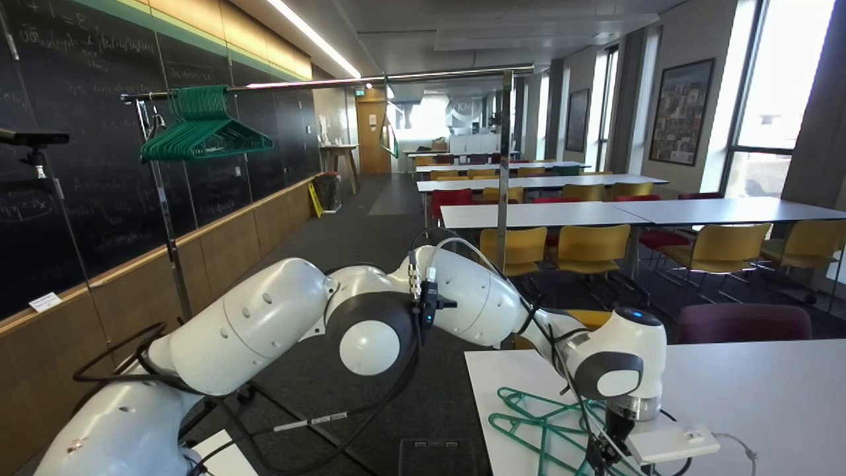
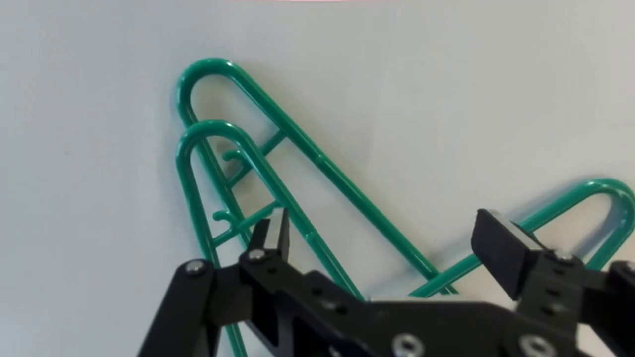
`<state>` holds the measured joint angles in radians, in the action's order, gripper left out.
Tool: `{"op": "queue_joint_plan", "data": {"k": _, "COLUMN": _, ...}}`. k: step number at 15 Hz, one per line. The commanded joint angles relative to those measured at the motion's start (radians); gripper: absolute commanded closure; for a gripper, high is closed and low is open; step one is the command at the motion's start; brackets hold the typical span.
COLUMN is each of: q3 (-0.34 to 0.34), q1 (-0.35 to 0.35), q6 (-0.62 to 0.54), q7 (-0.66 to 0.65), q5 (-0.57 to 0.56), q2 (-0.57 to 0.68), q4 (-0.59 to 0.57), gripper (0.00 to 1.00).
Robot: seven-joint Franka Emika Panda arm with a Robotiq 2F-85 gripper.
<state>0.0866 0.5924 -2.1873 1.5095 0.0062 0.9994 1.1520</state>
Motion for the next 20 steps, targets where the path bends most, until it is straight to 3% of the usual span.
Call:
{"op": "queue_joint_plan", "data": {"k": 1, "q3": -0.059, "q1": 0.046, "q6": 0.151, "q7": 0.112, "q5": 0.034, "q2": 0.068, "q4": -0.154, "gripper": 0.0}}
{"op": "queue_joint_plan", "data": {"k": 4, "q3": -0.056, "q1": 0.038, "q6": 0.205, "q7": 0.136, "q5": 0.028, "q2": 0.101, "q4": -0.222, "gripper": 0.0}}
{"op": "queue_joint_plan", "data": {"k": 11, "q3": -0.036, "q1": 0.029, "q6": 0.197, "q7": 0.118, "q5": 0.006, "q2": 0.194, "q4": -0.381, "gripper": 0.0}}
{"op": "queue_joint_plan", "data": {"k": 12, "q3": -0.037, "q1": 0.025, "q6": 0.158, "q7": 0.099, "q5": 0.01, "q2": 0.151, "q4": -0.291, "gripper": 0.0}}
{"op": "queue_joint_plan", "data": {"k": 20, "q3": -0.023, "q1": 0.01, "q6": 0.105, "q7": 0.101, "q5": -0.011, "q2": 0.185, "q4": -0.325, "gripper": 0.0}}
